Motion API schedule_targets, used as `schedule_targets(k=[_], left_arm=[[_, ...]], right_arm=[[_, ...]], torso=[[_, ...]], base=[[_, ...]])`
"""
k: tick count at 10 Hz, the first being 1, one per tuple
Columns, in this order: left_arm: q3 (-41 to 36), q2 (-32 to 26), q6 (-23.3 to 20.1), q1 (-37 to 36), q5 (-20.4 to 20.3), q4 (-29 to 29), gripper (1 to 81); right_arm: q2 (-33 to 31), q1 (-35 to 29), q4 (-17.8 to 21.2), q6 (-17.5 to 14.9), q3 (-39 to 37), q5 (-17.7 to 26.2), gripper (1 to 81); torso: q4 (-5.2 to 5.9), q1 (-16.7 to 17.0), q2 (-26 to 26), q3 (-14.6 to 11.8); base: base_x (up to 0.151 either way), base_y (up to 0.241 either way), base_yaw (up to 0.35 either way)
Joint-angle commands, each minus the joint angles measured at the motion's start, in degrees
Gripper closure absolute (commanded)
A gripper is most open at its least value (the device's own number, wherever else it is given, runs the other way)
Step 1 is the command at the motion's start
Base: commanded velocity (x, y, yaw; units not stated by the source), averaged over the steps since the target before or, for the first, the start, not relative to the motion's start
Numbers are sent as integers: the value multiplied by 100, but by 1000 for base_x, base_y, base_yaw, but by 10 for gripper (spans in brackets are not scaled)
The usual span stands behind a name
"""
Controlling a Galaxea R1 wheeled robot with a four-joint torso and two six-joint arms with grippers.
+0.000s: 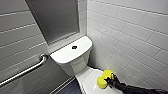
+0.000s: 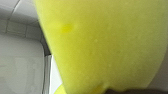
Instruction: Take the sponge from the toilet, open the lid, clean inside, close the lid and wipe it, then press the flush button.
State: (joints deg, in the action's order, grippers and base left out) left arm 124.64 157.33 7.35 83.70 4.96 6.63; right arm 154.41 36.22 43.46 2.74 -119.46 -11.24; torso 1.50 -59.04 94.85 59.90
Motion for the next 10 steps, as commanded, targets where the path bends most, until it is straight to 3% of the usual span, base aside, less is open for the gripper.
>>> schedule_targets(k=[1, 7, 10], left_arm=[[-80, -43, -32, 72, 488, -13, 10], [-88, -79, -32, 72, 488, -13, 10], [-106, -79, -32, 72, 479, -13, 10]], right_arm=[[-1162, 399, 75, 94, 1424, -651, 811], [-2340, 1550, -241, 209, 2611, -1355, 811], [-2833, 2472, -522, 209, 3166, -1635, 811]], torso=[[0, 0, 0, 0], [0, 0, 0, 0], [0, 0, 0, -2]], base=[[0, 0, 0], [0, 0, 0], [0, 0, 0]])
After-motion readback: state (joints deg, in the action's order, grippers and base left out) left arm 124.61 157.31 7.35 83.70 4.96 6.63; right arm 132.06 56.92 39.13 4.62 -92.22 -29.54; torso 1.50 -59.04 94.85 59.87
